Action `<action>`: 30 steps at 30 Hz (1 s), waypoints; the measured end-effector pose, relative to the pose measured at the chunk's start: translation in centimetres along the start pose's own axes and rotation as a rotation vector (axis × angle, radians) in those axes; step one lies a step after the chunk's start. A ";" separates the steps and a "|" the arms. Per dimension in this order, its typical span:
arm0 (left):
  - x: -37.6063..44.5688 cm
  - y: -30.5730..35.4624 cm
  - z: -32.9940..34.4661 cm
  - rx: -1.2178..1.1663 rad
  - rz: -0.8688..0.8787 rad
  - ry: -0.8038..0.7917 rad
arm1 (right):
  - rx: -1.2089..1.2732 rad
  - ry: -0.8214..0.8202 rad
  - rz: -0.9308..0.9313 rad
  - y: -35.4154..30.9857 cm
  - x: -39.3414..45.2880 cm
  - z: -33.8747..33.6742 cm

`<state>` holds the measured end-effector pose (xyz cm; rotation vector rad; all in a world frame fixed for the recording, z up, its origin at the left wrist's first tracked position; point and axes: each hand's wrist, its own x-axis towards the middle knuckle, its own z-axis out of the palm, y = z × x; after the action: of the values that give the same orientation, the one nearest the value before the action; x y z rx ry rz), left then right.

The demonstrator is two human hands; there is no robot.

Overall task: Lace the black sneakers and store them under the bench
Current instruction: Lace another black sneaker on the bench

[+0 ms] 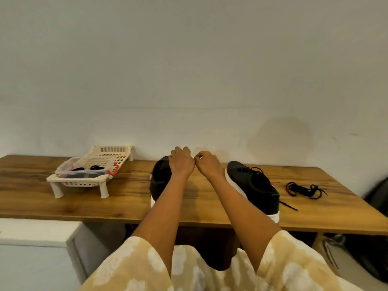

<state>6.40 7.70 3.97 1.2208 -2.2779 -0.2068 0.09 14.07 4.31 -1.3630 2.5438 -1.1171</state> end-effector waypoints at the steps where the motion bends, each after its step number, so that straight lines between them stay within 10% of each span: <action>1: -0.4 1.3 0.5 -0.051 0.047 0.019 | -0.044 0.046 -0.002 0.9 -0.2 -1.6; 9: -3.9 12.4 5.3 -0.468 0.213 -0.474 | -0.214 -0.109 0.193 11.8 -1.0 -12.3; 14: -3.5 13.3 7.3 -0.395 0.246 -0.422 | -0.005 -0.291 0.310 14.9 -1.9 -12.7; 30: -0.3 4.1 5.4 -0.437 0.217 -0.320 | 0.136 -0.142 0.108 10.0 2.7 -6.5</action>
<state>0.69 9.69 0.86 0.7501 -2.4312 -0.8195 -10.94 19.26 3.71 -1.2115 2.3649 -1.1085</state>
